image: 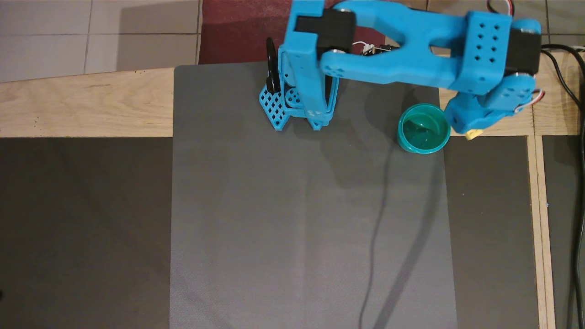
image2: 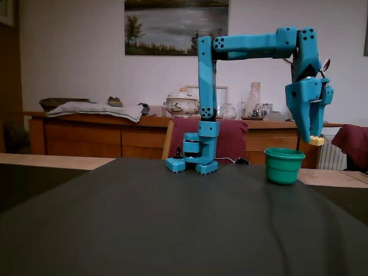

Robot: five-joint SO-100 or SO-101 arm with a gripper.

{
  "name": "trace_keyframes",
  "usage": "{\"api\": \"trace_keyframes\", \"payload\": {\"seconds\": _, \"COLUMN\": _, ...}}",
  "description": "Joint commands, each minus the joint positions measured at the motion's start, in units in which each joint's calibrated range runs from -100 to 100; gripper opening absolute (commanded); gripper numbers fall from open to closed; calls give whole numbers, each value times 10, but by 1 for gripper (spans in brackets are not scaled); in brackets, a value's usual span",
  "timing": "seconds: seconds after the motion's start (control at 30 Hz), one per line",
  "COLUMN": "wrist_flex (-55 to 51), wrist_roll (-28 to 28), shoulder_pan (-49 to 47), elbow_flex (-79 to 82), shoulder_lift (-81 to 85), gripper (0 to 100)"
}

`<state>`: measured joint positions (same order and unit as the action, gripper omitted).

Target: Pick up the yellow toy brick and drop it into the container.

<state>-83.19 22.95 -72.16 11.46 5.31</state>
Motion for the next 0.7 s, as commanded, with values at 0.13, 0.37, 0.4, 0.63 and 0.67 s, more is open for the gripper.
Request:
{"api": "trace_keyframes", "payload": {"seconds": 0.13, "wrist_flex": -52, "wrist_roll": 8, "shoulder_pan": -1, "elbow_flex": -12, "shoulder_lift": 3, "gripper": 0}}
{"api": "trace_keyframes", "payload": {"seconds": 0.37, "wrist_flex": -93, "wrist_roll": 19, "shoulder_pan": 0, "elbow_flex": -12, "shoulder_lift": 3, "gripper": 0}}
{"api": "trace_keyframes", "payload": {"seconds": 0.4, "wrist_flex": -97, "wrist_roll": 20, "shoulder_pan": 1, "elbow_flex": -11, "shoulder_lift": 3, "gripper": 0}}
{"api": "trace_keyframes", "payload": {"seconds": 0.63, "wrist_flex": -118, "wrist_roll": 23, "shoulder_pan": 1, "elbow_flex": -2, "shoulder_lift": 3, "gripper": 0}}
{"api": "trace_keyframes", "payload": {"seconds": 0.67, "wrist_flex": -120, "wrist_roll": 28, "shoulder_pan": 1, "elbow_flex": 6, "shoulder_lift": 3, "gripper": 0}}
